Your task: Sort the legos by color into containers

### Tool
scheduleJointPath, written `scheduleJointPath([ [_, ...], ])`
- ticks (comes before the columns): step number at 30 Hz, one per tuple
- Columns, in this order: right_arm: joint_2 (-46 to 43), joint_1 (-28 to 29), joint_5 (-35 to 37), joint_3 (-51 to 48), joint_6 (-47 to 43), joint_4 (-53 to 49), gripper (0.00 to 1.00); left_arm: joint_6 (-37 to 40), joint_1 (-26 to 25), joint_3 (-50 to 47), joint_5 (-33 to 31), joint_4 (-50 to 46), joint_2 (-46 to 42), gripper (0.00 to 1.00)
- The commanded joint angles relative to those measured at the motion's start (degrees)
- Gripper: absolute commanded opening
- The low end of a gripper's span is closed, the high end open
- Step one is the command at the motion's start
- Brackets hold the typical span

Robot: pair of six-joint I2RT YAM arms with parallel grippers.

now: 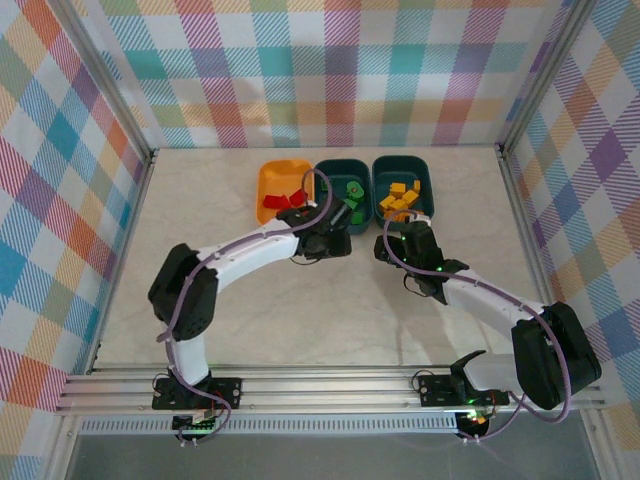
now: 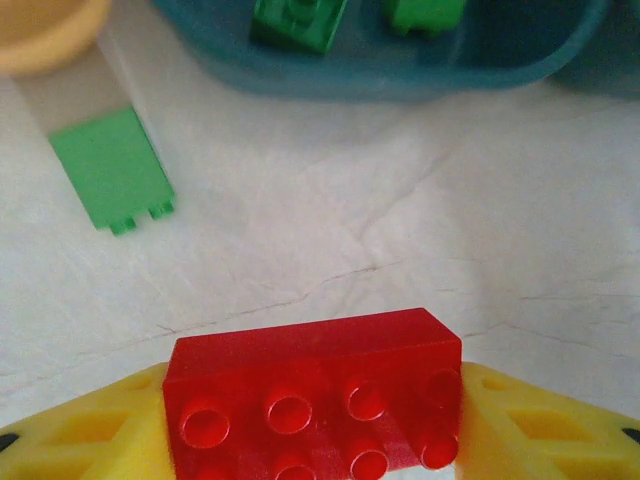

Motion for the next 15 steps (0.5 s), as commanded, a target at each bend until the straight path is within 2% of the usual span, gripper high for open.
scheduleJointPath([
  [1,0.2,-0.25,-0.83,1.01,0.45,0.53,0.78,4.05,3.97,2.22,-3.49,-3.38,-2.05,0.49],
  [7,0.03,-0.22,-2.1,0.97,0.39,0.89,0.78,7.41,15.49,8.69,-1.77,-4.19,3.22,0.5],
  [11,0.11,-0.22,-3.11,1.06,-0.15,1.13,0.78,9.42,20.09,14.72,-2.76,-4.89,9.43,0.51],
  [15,1.54,0.45,-7.28,2.04,-2.4,2.08,0.78,9.8,22.98,21.56,-2.0,-7.14,15.51,0.53],
])
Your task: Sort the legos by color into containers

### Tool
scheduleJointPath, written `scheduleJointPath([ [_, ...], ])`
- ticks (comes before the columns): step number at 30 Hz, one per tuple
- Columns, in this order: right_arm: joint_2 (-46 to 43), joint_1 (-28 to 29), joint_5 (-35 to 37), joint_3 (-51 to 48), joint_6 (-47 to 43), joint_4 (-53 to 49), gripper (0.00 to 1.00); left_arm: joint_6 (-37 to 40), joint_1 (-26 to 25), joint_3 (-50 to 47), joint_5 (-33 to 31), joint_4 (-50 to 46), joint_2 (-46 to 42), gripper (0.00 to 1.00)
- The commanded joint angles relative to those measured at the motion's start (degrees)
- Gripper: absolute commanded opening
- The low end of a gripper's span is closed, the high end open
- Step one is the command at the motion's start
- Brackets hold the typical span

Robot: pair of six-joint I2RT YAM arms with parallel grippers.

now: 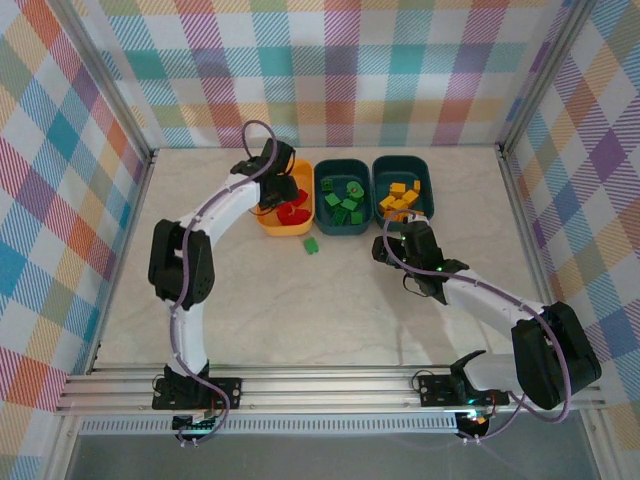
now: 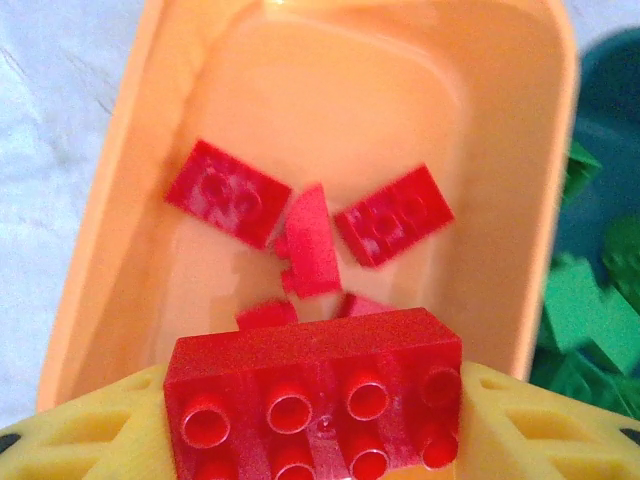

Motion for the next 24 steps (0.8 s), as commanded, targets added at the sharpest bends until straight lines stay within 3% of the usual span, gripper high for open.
scheduleJointPath([
  [1,2.28,0.91,-4.93,2.59,-2.98,2.21,0.78,2.48,0.91,5.46,-0.04,-4.48,4.11,0.55],
  [3,4.51,2.76,-6.56,4.52,-5.58,1.82,0.77,3.09,1.47,9.11,-0.19,-6.13,6.42,0.6],
  [6,6.96,5.86,-7.34,6.64,-8.58,1.78,0.77,3.85,1.76,11.83,0.05,-7.61,6.89,0.75],
  [11,10.96,11.17,-7.89,11.05,-12.13,1.84,0.77,4.81,1.85,6.1,-1.0,-5.09,-2.11,0.97],
  [17,21.76,16.28,-5.63,21.98,-14.57,-2.78,0.76,2.31,1.94,-13.23,-3.21,2.74,-21.39,1.0],
  [24,35.6,18.12,-3.81,34.61,-14.85,-8.24,0.73,-9.84,2.55,-48.34,-6.21,13.44,-43.14,1.0],
])
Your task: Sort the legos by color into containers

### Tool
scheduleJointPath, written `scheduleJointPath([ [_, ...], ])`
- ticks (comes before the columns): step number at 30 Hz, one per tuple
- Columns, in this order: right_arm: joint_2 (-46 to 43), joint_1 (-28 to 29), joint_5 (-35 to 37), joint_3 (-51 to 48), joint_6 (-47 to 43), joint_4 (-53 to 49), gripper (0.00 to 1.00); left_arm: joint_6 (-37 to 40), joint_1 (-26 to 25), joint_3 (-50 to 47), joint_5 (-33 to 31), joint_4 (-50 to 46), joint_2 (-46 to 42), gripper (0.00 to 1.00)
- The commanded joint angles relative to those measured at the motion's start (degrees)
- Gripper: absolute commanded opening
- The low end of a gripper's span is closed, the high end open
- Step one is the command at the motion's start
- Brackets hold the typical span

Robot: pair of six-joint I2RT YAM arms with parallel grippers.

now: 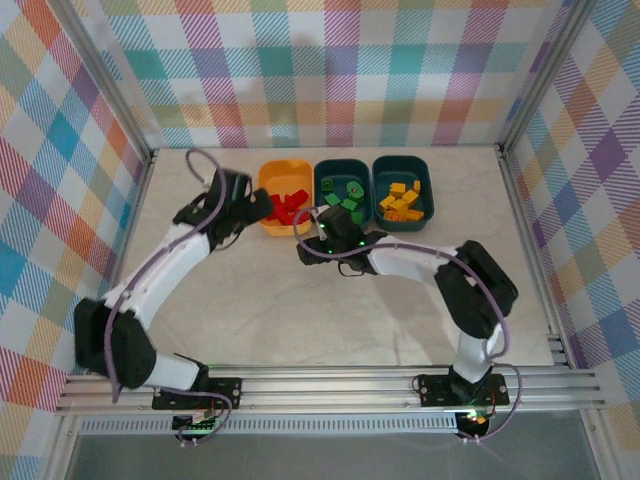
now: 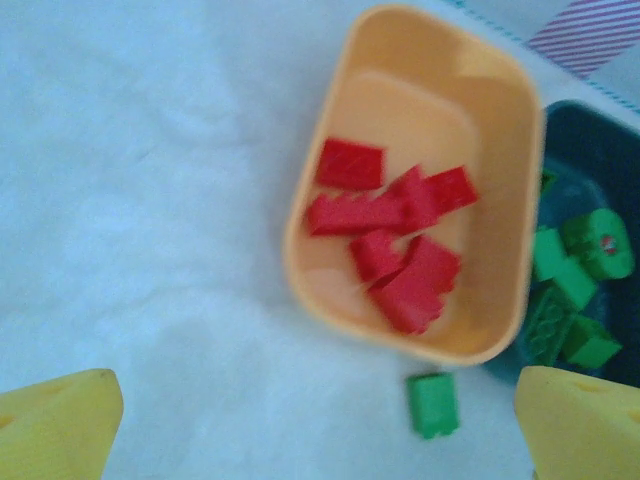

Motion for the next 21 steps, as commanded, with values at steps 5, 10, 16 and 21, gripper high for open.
scheduleJointPath([
  [5,9.44,0.91,3.17,8.23,-2.27,-5.91,0.72,-10.27,0.65,-23.38,-0.16,6.48,-12.28,1.0],
  [10,15.08,1.22,5.74,12.82,-2.86,-6.87,0.68,-11.3,0.65,-28.48,1.8,7.03,-16.98,1.0],
  [16,18.19,2.37,9.77,15.46,-3.83,-6.95,0.54,-10.96,0.65,-28.75,2.44,7.22,-16.74,1.0],
  [21,16.51,3.97,12.55,14.47,-4.78,-6.45,0.34,-10.44,0.65,-28.49,2.44,7.35,-15.87,1.0],
])
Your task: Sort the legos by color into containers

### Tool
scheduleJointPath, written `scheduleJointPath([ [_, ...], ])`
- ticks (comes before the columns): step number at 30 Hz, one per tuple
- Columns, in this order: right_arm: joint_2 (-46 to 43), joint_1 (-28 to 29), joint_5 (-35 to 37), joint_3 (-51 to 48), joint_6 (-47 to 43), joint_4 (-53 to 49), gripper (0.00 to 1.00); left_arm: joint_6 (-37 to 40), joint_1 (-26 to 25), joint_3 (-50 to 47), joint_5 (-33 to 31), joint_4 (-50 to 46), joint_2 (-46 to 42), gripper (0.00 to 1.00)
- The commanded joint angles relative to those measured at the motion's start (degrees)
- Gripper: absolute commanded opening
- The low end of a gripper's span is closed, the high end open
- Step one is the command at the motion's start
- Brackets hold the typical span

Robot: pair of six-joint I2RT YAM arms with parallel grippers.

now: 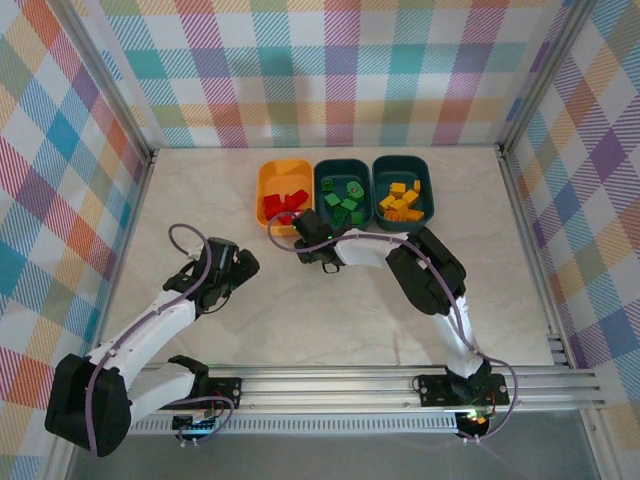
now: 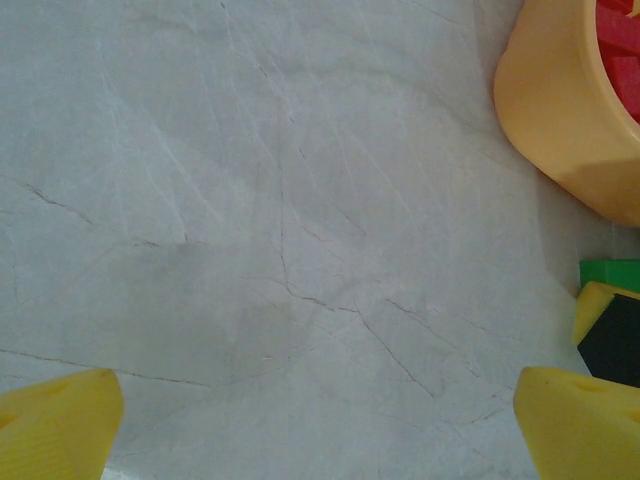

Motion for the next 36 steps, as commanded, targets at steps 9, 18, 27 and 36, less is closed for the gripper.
scheduleJointPath([
  [9,-15.6,2.5,2.5,-4.85,-1.42,2.69,0.26,0.93,0.54,1.87,0.7,-0.48,-0.13,1.0],
  [18,-10.9,-10.58,-0.69,4.02,-1.94,-3.75,0.25,1.53,0.54,4.7,1.63,-1.84,-0.23,1.0],
  [27,-1.75,-17.26,-4.74,18.55,-1.17,-14.27,0.36,4.91,0.54,11.0,4.39,-7.24,4.43,1.0],
  [36,-13.26,-17.31,-4.34,11.41,-0.66,-10.97,0.63,5.93,0.54,12.19,3.41,-8.13,2.83,1.0],
])
